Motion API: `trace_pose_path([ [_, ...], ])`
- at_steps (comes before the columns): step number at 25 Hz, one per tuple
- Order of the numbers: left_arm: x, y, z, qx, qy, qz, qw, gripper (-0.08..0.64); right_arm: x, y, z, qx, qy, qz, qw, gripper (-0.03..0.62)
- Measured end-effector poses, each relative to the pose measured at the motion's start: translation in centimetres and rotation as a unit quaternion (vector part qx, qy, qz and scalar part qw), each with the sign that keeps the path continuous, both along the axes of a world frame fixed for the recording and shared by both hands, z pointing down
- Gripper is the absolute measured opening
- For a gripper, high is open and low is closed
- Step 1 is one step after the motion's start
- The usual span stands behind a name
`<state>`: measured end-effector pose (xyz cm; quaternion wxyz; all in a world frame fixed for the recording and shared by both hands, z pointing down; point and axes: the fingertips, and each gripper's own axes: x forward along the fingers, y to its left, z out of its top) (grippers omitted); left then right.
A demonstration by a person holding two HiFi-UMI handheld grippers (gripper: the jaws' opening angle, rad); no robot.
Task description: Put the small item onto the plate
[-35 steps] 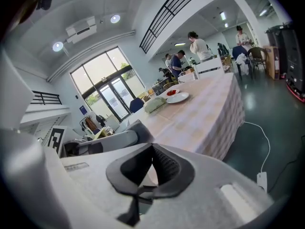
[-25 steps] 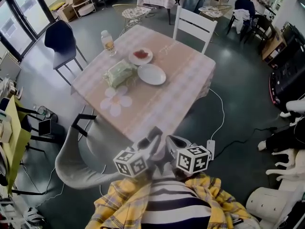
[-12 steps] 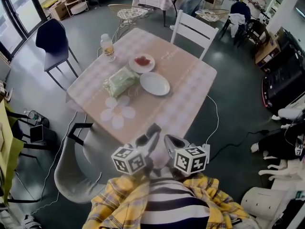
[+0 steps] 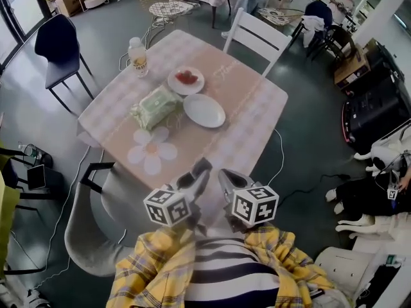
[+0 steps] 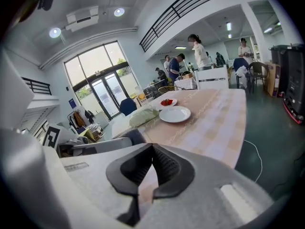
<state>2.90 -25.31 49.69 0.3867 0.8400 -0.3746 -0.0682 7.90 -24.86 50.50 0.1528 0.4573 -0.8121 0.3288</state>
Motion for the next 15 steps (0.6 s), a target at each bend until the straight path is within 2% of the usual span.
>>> trace_pose_path([
  [11, 1.6, -6.0, -0.9, 0.002, -0.002, -0.056, 0.9984, 0.087, 1.8, -6.4, -1.4, 0.029, 0.005, -0.047, 0.998, 0.002],
  [15, 2.3, -7.7, -0.3, -0.003, -0.02, -0.06, 0.998, 0.087, 2.3, -8.4, -1.0, 0.031, 0.0, -0.052, 0.998, 0.002],
])
